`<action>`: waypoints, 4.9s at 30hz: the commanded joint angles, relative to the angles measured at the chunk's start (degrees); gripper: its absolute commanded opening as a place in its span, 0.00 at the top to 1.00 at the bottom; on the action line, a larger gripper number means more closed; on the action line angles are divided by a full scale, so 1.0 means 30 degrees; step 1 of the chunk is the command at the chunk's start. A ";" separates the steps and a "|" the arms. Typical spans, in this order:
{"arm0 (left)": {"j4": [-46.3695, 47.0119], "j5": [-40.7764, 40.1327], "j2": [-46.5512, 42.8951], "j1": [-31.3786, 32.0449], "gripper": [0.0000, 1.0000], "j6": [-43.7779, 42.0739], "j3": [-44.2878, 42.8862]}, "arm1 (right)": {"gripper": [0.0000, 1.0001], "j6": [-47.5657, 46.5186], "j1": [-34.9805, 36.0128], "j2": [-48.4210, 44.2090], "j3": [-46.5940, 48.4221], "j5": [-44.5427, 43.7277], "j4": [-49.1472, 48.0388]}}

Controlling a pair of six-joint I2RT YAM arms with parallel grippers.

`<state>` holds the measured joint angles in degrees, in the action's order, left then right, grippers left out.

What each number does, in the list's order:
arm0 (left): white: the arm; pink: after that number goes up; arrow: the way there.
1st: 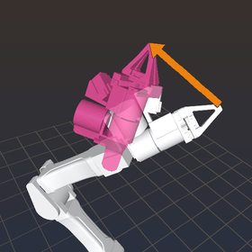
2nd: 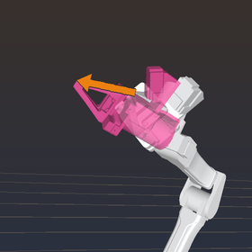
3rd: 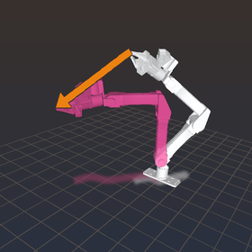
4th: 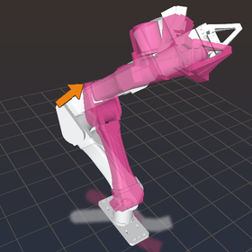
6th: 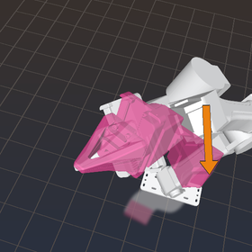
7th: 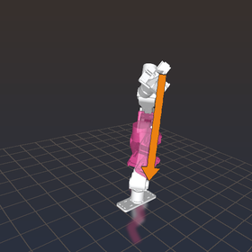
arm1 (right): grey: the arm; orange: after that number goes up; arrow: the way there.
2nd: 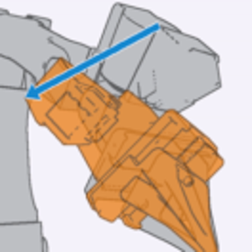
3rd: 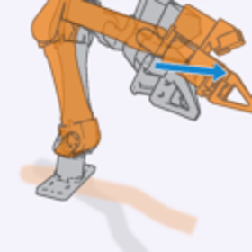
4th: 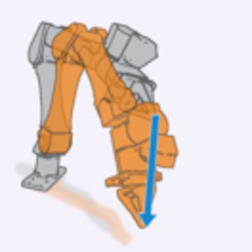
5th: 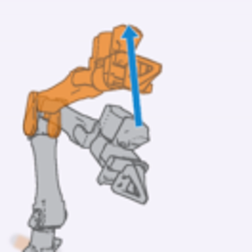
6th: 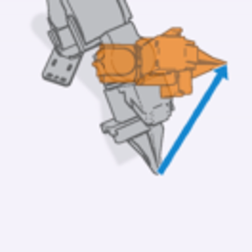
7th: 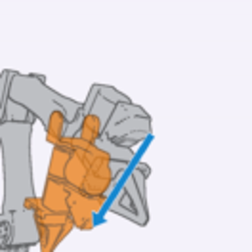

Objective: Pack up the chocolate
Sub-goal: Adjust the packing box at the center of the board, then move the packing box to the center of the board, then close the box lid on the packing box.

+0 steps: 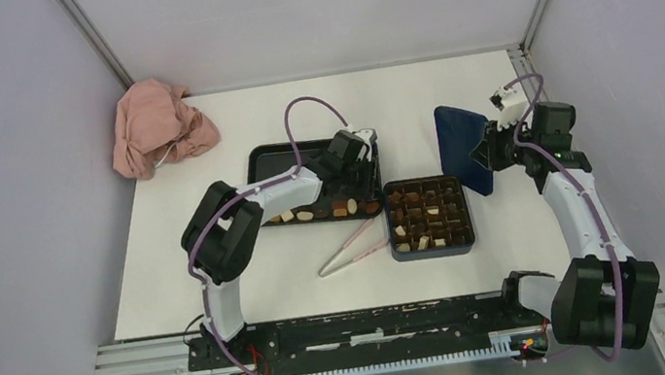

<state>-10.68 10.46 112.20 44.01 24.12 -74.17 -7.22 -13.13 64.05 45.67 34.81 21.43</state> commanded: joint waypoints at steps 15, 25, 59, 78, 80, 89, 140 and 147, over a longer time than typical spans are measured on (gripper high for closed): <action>0.4573 0.3367 -1.0744 -0.0082 0.51 -0.0710 0.5961 | 1.00 -0.4427 0.0063 -0.1306 0.4701 0.3522 0.3428; 0.8246 0.1938 -1.2054 0.9242 0.61 -0.6805 1.1332 | 1.00 -0.4457 0.0039 -0.0191 0.3584 0.7373 0.1781; 0.6562 -0.4011 -0.0097 0.6421 0.62 -0.5881 0.1138 | 1.00 -0.5687 -0.2846 -0.0206 0.5162 0.6208 0.2230; 0.7384 -0.4338 -1.5296 0.0344 0.00 0.0489 1.0477 | 1.00 0.7164 0.1012 0.2290 0.3140 1.2322 -0.6207; 0.7524 -0.3613 -1.5613 -0.0148 0.00 0.0814 1.0629 | 1.00 0.9526 0.1817 0.3024 0.2282 1.2171 -0.8637; 0.7219 -0.1854 -1.4832 -0.0546 0.02 0.1778 1.0544 | 0.99 2.0717 0.3145 0.5997 -0.1062 1.1600 -2.0743; 0.7183 0.5332 -0.1057 -0.1881 0.35 0.2244 0.2087 | 0.62 0.7569 -0.1042 1.2940 0.3737 1.1910 -0.5283; 0.6420 0.5620 0.0028 -0.1909 0.35 0.2105 0.0889 | 0.58 0.5784 -0.1547 1.3161 0.4693 1.1240 -0.3491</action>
<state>9.78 25.28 110.65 38.59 30.09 -67.99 15.29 -16.69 103.07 56.38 69.38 7.49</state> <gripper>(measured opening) 0.645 0.406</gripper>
